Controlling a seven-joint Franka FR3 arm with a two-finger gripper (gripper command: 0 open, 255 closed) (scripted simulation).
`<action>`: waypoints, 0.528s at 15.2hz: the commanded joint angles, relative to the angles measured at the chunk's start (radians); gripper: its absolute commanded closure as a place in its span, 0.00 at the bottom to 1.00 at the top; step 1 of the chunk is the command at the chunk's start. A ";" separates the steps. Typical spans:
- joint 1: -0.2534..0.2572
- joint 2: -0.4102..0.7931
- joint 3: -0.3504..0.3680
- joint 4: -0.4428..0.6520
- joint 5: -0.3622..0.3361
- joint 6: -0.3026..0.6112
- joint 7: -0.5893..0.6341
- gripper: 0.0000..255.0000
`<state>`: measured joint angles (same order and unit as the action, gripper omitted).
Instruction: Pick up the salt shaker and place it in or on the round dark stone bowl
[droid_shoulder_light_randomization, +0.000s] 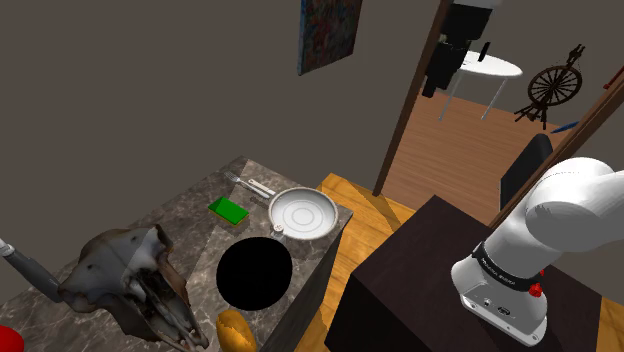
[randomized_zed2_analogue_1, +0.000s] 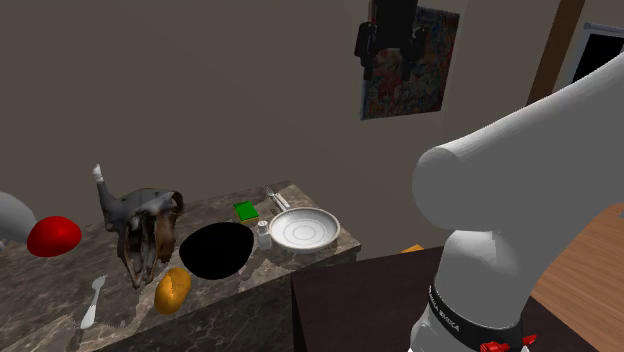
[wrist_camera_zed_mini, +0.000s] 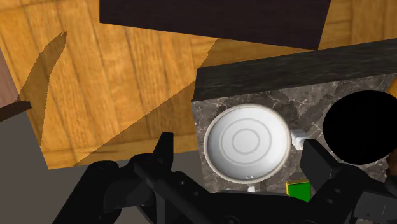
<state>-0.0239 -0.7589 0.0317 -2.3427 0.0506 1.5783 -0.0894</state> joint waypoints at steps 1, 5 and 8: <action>0.000 0.000 0.000 0.000 0.000 0.000 0.000 0.00; 0.017 0.042 0.055 -0.076 0.035 0.121 0.056 0.00; 0.031 0.090 0.098 -0.120 0.059 0.215 0.098 0.00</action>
<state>0.0043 -0.6803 0.1194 -2.4425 0.1035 1.7587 -0.0015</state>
